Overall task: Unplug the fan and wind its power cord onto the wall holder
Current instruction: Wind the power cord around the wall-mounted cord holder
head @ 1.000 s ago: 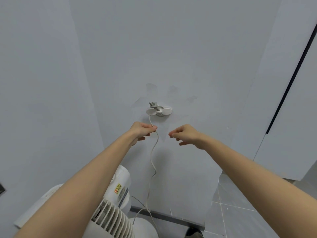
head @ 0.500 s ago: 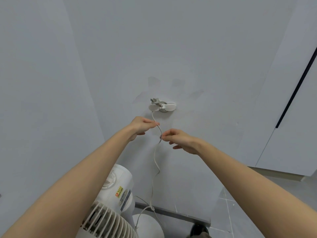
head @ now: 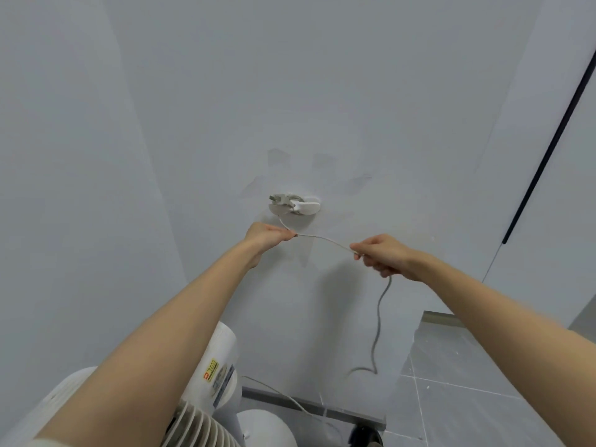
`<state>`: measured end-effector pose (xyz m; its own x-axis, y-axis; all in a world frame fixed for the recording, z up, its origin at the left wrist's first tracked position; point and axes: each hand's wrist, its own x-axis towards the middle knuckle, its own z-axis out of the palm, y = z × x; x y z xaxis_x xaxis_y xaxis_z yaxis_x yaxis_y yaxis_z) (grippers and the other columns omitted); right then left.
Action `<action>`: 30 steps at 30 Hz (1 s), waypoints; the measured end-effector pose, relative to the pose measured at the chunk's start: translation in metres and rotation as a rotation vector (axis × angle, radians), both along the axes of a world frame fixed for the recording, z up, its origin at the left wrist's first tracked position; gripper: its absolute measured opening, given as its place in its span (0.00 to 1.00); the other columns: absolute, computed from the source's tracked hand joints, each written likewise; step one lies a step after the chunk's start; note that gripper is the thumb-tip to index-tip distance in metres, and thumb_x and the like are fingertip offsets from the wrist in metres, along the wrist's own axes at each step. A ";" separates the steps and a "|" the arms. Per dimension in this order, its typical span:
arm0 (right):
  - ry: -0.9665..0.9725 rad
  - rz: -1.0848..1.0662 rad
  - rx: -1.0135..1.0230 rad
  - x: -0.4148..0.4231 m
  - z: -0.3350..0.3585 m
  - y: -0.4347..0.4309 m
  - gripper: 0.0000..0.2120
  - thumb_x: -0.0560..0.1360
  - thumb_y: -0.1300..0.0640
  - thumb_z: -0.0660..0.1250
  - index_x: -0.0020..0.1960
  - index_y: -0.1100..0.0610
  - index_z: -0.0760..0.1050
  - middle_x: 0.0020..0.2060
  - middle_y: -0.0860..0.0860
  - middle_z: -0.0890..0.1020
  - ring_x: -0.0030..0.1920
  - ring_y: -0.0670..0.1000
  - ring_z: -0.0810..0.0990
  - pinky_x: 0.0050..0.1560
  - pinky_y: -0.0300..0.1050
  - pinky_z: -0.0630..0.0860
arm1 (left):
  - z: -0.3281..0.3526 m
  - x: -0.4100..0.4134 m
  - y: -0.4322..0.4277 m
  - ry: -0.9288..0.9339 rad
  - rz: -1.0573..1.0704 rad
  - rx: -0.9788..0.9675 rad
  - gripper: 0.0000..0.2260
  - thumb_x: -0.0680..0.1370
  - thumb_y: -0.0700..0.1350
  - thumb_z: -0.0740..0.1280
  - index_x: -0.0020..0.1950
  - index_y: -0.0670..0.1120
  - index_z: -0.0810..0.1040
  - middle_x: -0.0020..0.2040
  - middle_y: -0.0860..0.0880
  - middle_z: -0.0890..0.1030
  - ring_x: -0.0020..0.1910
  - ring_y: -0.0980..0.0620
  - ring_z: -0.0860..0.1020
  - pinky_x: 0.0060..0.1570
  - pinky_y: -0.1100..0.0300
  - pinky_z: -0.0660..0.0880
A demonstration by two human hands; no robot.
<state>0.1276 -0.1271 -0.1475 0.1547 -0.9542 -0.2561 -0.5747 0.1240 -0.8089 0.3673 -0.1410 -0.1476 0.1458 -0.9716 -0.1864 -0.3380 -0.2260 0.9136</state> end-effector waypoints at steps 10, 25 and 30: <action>-0.135 -0.368 -0.057 -0.008 0.022 -0.016 0.12 0.78 0.60 0.63 0.36 0.60 0.75 0.28 0.51 0.65 0.26 0.48 0.59 0.16 0.33 0.56 | 0.016 -0.003 -0.004 -0.277 0.165 -0.192 0.08 0.74 0.53 0.68 0.44 0.49 0.81 0.51 0.43 0.84 0.55 0.42 0.80 0.53 0.55 0.76; -0.384 -0.568 -0.300 0.037 0.067 -0.018 0.06 0.73 0.61 0.67 0.38 0.58 0.80 0.27 0.51 0.70 0.24 0.51 0.65 0.25 0.42 0.63 | 0.043 0.019 0.012 -0.189 0.146 -0.437 0.16 0.66 0.53 0.77 0.49 0.47 0.81 0.44 0.49 0.85 0.39 0.50 0.82 0.46 0.55 0.80; -0.203 -0.512 -0.351 0.042 0.062 -0.022 0.07 0.73 0.58 0.67 0.46 0.58 0.83 0.38 0.52 0.78 0.32 0.53 0.72 0.40 0.44 0.72 | 0.045 0.020 0.006 -0.326 0.061 -0.553 0.16 0.66 0.52 0.77 0.51 0.53 0.79 0.39 0.54 0.75 0.36 0.58 0.74 0.39 0.65 0.71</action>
